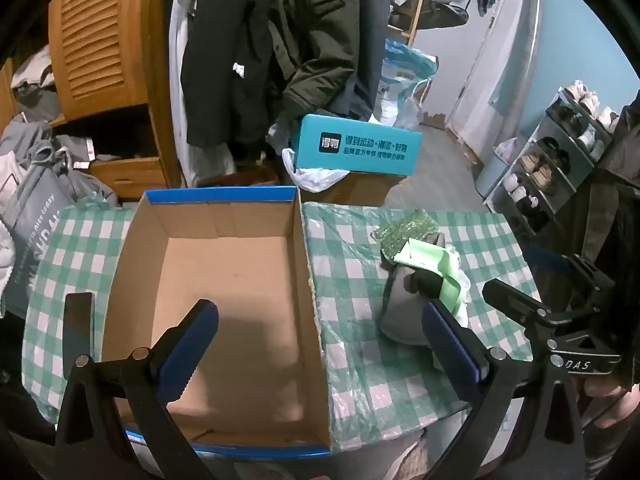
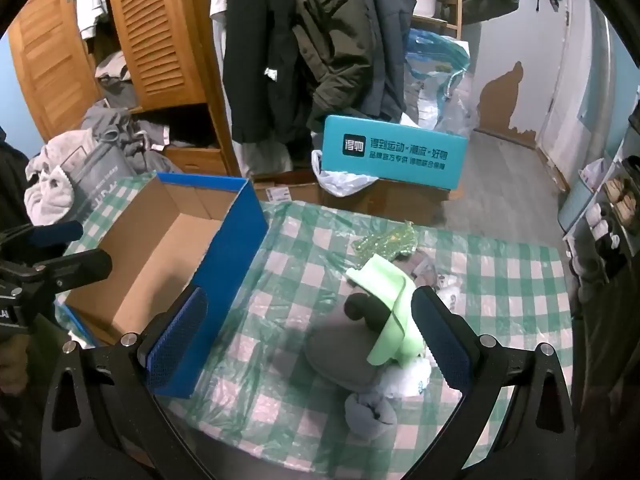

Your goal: Organize soft objects

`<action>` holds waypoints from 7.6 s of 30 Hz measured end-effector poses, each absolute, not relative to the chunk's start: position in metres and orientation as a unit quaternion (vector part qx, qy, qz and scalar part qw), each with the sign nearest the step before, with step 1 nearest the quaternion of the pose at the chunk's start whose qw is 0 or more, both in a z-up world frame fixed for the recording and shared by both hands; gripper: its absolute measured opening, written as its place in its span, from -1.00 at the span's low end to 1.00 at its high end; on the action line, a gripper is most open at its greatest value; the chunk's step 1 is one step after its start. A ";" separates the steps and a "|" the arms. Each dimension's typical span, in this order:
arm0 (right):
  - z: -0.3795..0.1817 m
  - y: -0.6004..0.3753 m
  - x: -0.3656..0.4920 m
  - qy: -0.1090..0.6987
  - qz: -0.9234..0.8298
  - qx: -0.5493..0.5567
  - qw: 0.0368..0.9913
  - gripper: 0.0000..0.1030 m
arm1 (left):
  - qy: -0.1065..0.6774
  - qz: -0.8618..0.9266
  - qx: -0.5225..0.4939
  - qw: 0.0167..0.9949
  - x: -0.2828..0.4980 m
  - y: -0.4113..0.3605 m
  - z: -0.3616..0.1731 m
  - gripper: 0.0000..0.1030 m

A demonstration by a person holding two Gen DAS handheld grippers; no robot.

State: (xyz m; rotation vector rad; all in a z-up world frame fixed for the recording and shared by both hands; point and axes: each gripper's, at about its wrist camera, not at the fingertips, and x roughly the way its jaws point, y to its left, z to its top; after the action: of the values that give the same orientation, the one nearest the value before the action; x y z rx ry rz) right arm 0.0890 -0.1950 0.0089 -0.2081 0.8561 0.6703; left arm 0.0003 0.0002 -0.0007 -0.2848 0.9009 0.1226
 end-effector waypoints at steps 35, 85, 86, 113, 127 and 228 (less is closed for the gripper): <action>0.011 -0.193 0.089 0.411 0.321 -0.095 0.848 0.95 | 0.430 0.058 -0.128 0.892 -0.005 -0.004 -0.007 0.99; 0.010 -0.195 0.089 0.415 0.322 -0.094 0.846 0.95 | 0.435 0.058 -0.128 0.889 -0.005 -0.006 -0.008 0.99; 0.010 -0.195 0.089 0.415 0.322 -0.093 0.846 0.95 | 0.435 0.058 -0.129 0.889 -0.005 -0.006 -0.008 0.99; -0.020 -0.237 0.145 0.462 0.278 -0.086 0.838 0.95 | 0.485 0.038 -0.136 0.863 0.025 -0.024 -0.033 0.99; -0.057 -0.250 0.196 0.516 0.264 -0.060 0.812 0.61 | 0.523 0.007 -0.137 0.841 0.076 -0.043 -0.052 0.99; -0.159 -0.281 0.214 0.581 0.291 -0.107 0.753 0.11 | 0.591 -0.045 -0.142 0.793 0.159 -0.115 -0.142 0.93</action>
State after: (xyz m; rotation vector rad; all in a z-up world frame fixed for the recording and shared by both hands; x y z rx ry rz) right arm 0.2139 -0.2809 -0.1591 -0.2341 1.2686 0.6346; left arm 0.1590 -0.1145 -0.1421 -0.3048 1.2706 -0.0963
